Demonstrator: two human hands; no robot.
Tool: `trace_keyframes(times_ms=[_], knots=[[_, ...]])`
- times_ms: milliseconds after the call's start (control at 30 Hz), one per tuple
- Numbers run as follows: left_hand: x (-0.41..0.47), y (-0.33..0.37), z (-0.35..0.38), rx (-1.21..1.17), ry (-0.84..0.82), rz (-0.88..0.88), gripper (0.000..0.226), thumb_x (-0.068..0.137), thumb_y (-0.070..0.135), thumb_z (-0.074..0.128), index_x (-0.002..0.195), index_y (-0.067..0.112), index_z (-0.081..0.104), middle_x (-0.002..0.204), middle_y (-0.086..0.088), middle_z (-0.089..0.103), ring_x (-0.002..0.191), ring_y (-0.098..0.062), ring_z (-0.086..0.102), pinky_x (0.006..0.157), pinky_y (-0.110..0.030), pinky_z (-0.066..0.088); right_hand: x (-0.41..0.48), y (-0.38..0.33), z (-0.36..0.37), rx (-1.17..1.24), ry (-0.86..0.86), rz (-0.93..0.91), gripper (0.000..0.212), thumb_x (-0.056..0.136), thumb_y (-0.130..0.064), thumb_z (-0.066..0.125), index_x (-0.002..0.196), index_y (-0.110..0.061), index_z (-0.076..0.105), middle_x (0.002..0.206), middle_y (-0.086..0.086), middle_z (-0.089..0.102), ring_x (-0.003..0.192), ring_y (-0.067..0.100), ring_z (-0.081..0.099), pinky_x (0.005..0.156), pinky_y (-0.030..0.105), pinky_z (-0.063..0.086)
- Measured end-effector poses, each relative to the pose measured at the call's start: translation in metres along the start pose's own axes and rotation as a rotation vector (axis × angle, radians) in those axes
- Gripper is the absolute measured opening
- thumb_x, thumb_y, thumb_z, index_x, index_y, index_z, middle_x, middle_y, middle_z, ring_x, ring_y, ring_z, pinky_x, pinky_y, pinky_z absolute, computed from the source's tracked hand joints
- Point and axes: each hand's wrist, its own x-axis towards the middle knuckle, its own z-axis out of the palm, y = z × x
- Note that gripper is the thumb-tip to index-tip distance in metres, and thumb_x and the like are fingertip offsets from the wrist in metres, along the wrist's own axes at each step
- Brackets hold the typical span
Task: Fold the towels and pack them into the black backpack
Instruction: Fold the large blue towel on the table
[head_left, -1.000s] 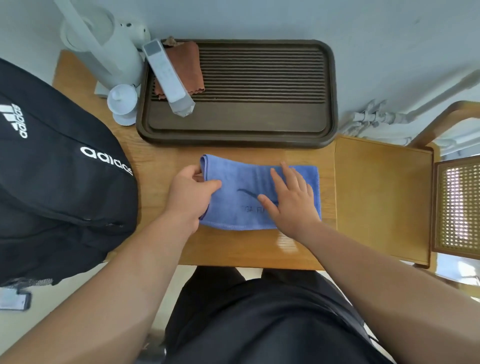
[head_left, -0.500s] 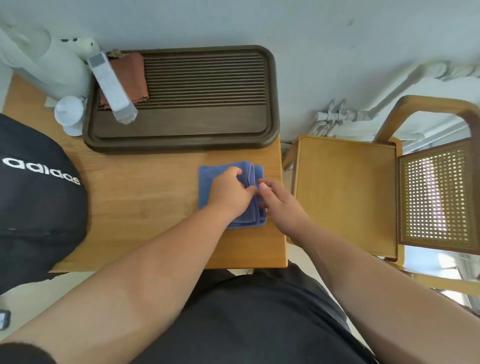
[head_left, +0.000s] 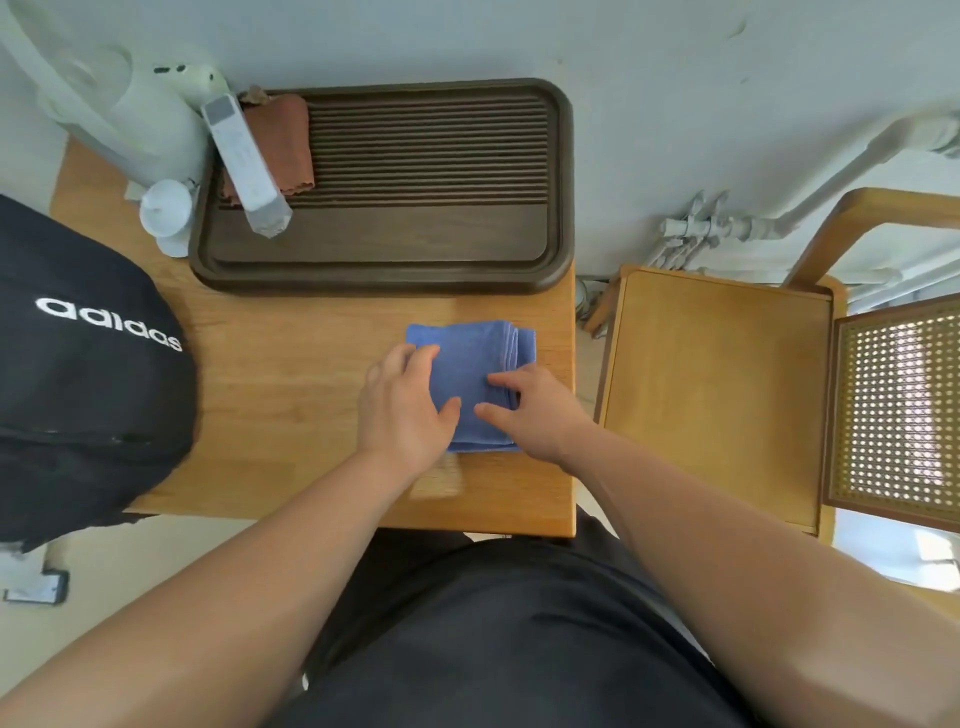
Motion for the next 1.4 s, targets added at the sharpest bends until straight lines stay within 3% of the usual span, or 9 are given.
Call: trace_keyframes(times_ms=[333, 533, 667, 733, 833, 1033, 1200, 1300, 1400], knots=[[0.002, 0.007, 0.017, 0.343, -0.177, 0.121, 0.11, 0.081, 0.078, 0.051, 0.16, 0.022, -0.001, 0.167, -0.007, -0.017, 0.155, -0.027, -0.012, 0.124, -0.053, 0.004, -0.007, 0.012, -0.011, 0.115, 0.225, -0.043, 0.031, 0.086, -0.039, 0.076, 0.113, -0.025, 0.069, 0.109, -0.01, 0.06, 0.092, 0.003, 0.054, 0.082, 0.023, 0.044], [0.004, -0.004, 0.038, 0.415, -0.318, 0.074, 0.113, 0.083, 0.086, 0.032, 0.155, 0.019, -0.024, 0.159, -0.01, -0.038, 0.15, -0.032, -0.026, 0.123, -0.059, -0.002, -0.001, 0.022, -0.008, -0.106, 0.119, 0.037, 0.041, 0.09, -0.047, 0.069, 0.125, -0.028, 0.06, 0.124, -0.006, 0.045, 0.105, 0.011, 0.051, 0.092, 0.029, 0.047], [0.007, -0.009, 0.041, 0.431, -0.323, 0.101, 0.113, 0.082, 0.087, 0.026, 0.152, 0.019, -0.029, 0.157, -0.011, -0.042, 0.149, -0.035, -0.029, 0.122, -0.06, -0.004, 0.005, 0.014, -0.012, -0.518, 0.329, -0.242, 0.046, 0.09, -0.048, 0.063, 0.13, -0.027, 0.057, 0.141, 0.003, 0.042, 0.13, 0.025, 0.041, 0.108, 0.042, 0.041], [0.007, -0.011, 0.039, 0.438, -0.33, 0.12, 0.111, 0.082, 0.087, 0.024, 0.152, 0.019, -0.03, 0.156, -0.011, -0.043, 0.148, -0.035, -0.03, 0.122, -0.06, -0.004, 0.019, 0.005, -0.016, -0.677, 0.247, -0.342, 0.051, 0.094, -0.05, 0.056, 0.141, -0.031, 0.049, 0.158, 0.005, 0.03, 0.147, 0.029, 0.025, 0.118, 0.048, 0.028], [0.006, -0.018, 0.032, 0.414, -0.34, 0.162, 0.102, 0.084, 0.084, 0.015, 0.155, 0.023, -0.025, 0.159, -0.006, -0.039, 0.15, -0.031, -0.028, 0.122, -0.06, -0.003, 0.041, -0.002, -0.02, -0.83, 0.06, -0.322, 0.055, 0.098, -0.056, 0.044, 0.149, -0.036, 0.039, 0.162, 0.003, 0.025, 0.153, 0.03, 0.01, 0.123, 0.05, 0.014], [0.006, -0.042, 0.01, 0.241, -0.203, 0.157, 0.082, 0.093, 0.069, 0.036, 0.16, 0.027, 0.015, 0.169, -0.006, 0.0, 0.154, -0.029, 0.009, 0.123, -0.054, 0.012, 0.036, -0.009, -0.021, -0.662, -0.014, -0.095, 0.049, 0.095, -0.056, 0.052, 0.14, -0.037, 0.044, 0.131, 0.001, 0.047, 0.125, 0.027, 0.045, 0.104, 0.042, 0.041], [0.013, -0.071, 0.001, 0.158, -0.082, 0.024, 0.09, 0.076, 0.069, 0.061, 0.148, 0.019, 0.04, 0.148, -0.006, 0.046, 0.133, -0.031, 0.043, 0.11, -0.045, 0.037, 0.011, -0.03, -0.013, -0.658, -0.267, 0.036, 0.041, 0.096, -0.057, 0.05, 0.123, -0.029, 0.059, 0.108, -0.002, 0.065, 0.098, 0.022, 0.061, 0.081, 0.038, 0.053], [0.018, -0.077, -0.003, 0.105, -0.107, -0.034, 0.093, 0.075, 0.058, 0.076, 0.15, 0.021, 0.037, 0.144, -0.004, 0.047, 0.132, -0.03, 0.042, 0.111, -0.043, 0.037, 0.007, -0.032, -0.011, -0.604, -0.121, 0.021, 0.035, 0.095, -0.054, 0.055, 0.113, -0.025, 0.063, 0.102, -0.004, 0.065, 0.096, 0.02, 0.062, 0.078, 0.036, 0.055], [0.026, -0.074, -0.011, 0.038, -0.12, -0.006, 0.097, 0.07, 0.052, 0.083, 0.151, 0.021, 0.038, 0.143, -0.004, 0.049, 0.132, -0.029, 0.043, 0.11, -0.041, 0.038, 0.015, -0.03, -0.007, -0.573, 0.064, -0.097, 0.059, 0.087, -0.048, 0.068, 0.138, -0.027, 0.049, 0.131, -0.002, 0.052, 0.122, 0.024, 0.049, 0.099, 0.039, 0.047]])
